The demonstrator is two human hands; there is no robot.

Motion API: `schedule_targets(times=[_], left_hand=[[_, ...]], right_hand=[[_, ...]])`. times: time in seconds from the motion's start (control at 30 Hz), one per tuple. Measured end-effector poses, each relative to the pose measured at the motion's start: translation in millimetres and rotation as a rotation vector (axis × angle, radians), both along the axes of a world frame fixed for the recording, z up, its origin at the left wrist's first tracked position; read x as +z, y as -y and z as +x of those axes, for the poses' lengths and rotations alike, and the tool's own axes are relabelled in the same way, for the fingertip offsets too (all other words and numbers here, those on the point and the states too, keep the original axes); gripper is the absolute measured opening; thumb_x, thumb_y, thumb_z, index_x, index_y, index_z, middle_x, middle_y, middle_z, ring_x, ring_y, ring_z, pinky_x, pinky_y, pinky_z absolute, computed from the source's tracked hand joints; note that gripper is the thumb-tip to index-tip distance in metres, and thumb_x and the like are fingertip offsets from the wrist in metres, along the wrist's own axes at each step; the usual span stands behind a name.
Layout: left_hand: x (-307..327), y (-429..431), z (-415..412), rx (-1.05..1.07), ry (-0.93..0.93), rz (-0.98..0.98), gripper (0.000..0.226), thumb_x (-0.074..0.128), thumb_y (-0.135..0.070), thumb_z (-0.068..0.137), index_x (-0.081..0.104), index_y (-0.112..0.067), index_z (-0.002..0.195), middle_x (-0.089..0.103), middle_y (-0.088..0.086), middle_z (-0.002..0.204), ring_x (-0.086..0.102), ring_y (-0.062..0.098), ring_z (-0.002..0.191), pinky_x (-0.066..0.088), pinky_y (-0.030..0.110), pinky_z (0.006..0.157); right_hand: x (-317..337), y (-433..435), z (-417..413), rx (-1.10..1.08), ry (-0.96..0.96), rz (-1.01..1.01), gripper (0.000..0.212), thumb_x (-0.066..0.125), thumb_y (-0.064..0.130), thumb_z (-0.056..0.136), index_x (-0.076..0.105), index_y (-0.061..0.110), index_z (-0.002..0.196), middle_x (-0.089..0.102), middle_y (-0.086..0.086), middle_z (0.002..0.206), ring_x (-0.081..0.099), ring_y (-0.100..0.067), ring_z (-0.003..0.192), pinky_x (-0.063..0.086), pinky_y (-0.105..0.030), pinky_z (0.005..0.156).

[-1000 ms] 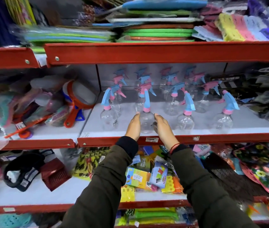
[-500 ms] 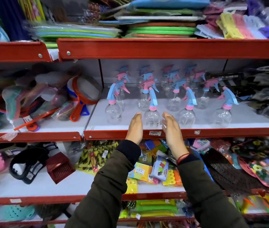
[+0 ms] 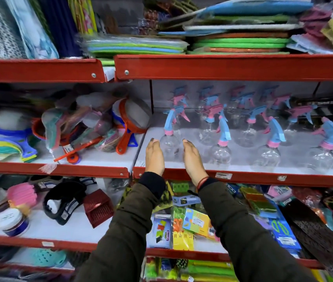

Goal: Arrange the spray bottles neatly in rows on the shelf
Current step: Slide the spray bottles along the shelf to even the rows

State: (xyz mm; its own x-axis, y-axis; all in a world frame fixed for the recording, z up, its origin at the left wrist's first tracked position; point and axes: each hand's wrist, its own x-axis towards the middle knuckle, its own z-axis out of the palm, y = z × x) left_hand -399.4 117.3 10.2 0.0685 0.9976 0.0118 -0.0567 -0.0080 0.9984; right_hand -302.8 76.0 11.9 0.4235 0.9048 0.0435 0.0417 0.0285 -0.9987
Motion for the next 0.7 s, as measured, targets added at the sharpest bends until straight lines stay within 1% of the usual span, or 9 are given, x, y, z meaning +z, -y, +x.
schedule_targets(times=[0.13,0.2,0.27,0.3,0.37,0.43,0.53,0.6,0.7], left_hand=[[2,-28,3,-0.116,-0.07,-0.068,0.057,0.026,-0.043,0.098,0.034,-0.015,0.147,0.032,0.006,0.157,0.028,0.021,0.146,0.017,0.041,0.123],[1,-28,2,-0.166,-0.071,-0.073,0.045,0.028,-0.047,0.095,0.059,-0.023,0.119,0.052,0.004,0.139,0.045,0.022,0.13,0.028,0.035,0.115],[1,-22,-1,-0.181,-0.059,-0.069,0.03,0.028,-0.035,0.099,0.054,-0.033,0.084,0.052,-0.002,0.119,0.046,0.016,0.111,0.031,0.028,0.101],[-2,-17,-3,-0.18,-0.033,-0.081,0.031,0.028,-0.031,0.101,0.05,-0.035,0.079,0.05,-0.003,0.115,0.045,0.013,0.107,0.031,0.027,0.099],[-6,-9,-6,-0.183,0.003,-0.081,0.032,0.029,-0.03,0.101,0.051,-0.035,0.079,0.053,-0.007,0.106,0.048,0.009,0.1,0.033,0.028,0.101],[-10,-2,-8,-0.188,0.013,-0.065,0.033,0.029,-0.03,0.101,0.054,-0.032,0.08,0.057,-0.009,0.096,0.051,0.007,0.095,0.032,0.027,0.099],[-12,7,-9,-0.204,-0.039,-0.021,0.029,0.027,-0.031,0.101,0.054,-0.028,0.091,0.06,0.002,0.117,0.051,0.02,0.118,0.032,0.026,0.101],[-11,13,-11,-0.231,-0.053,-0.007,0.032,0.026,-0.036,0.099,0.058,-0.029,0.099,0.056,0.003,0.127,0.047,0.018,0.127,0.031,0.03,0.111],[-10,18,-12,-0.213,-0.086,0.027,0.042,0.025,-0.038,0.097,0.057,-0.02,0.118,0.052,0.004,0.137,0.041,0.018,0.135,0.027,0.034,0.116]], right_hand=[[-2,-25,-9,0.005,0.022,-0.051,0.049,0.034,0.041,0.098,0.053,0.015,0.134,0.057,-0.003,0.132,0.051,-0.019,0.124,0.035,-0.034,0.113],[-12,-31,-7,-0.002,0.009,-0.058,0.049,0.035,0.046,0.095,0.057,0.017,0.127,0.063,-0.005,0.12,0.058,-0.023,0.115,0.041,-0.043,0.111],[-20,-29,-8,-0.005,-0.011,-0.059,0.054,0.038,0.053,0.089,0.059,0.02,0.125,0.066,-0.006,0.123,0.06,-0.023,0.116,0.043,-0.047,0.11],[-27,-28,-7,-0.001,-0.011,-0.059,0.058,0.039,0.057,0.084,0.058,0.022,0.127,0.065,-0.005,0.128,0.06,-0.023,0.121,0.042,-0.047,0.111],[-28,-17,-10,-0.005,-0.012,-0.053,0.064,0.04,0.06,0.079,0.058,0.024,0.129,0.062,-0.003,0.135,0.056,-0.02,0.126,0.04,-0.045,0.113],[-23,-1,-15,-0.011,0.015,-0.045,0.056,0.039,0.051,0.086,0.056,0.023,0.132,0.058,-0.002,0.141,0.052,-0.018,0.131,0.036,-0.042,0.116],[-18,14,-17,0.001,0.078,-0.027,0.049,0.035,0.041,0.095,0.052,0.021,0.136,0.051,0.004,0.146,0.046,-0.013,0.134,0.031,-0.035,0.119],[-18,18,-16,0.004,0.092,-0.021,0.046,0.034,0.035,0.099,0.05,0.019,0.138,0.048,0.009,0.144,0.043,-0.008,0.132,0.028,-0.027,0.116],[-16,17,-12,-0.015,0.096,-0.01,0.045,0.033,0.031,0.1,0.047,0.016,0.141,0.047,0.005,0.146,0.041,-0.01,0.136,0.027,-0.028,0.117]])
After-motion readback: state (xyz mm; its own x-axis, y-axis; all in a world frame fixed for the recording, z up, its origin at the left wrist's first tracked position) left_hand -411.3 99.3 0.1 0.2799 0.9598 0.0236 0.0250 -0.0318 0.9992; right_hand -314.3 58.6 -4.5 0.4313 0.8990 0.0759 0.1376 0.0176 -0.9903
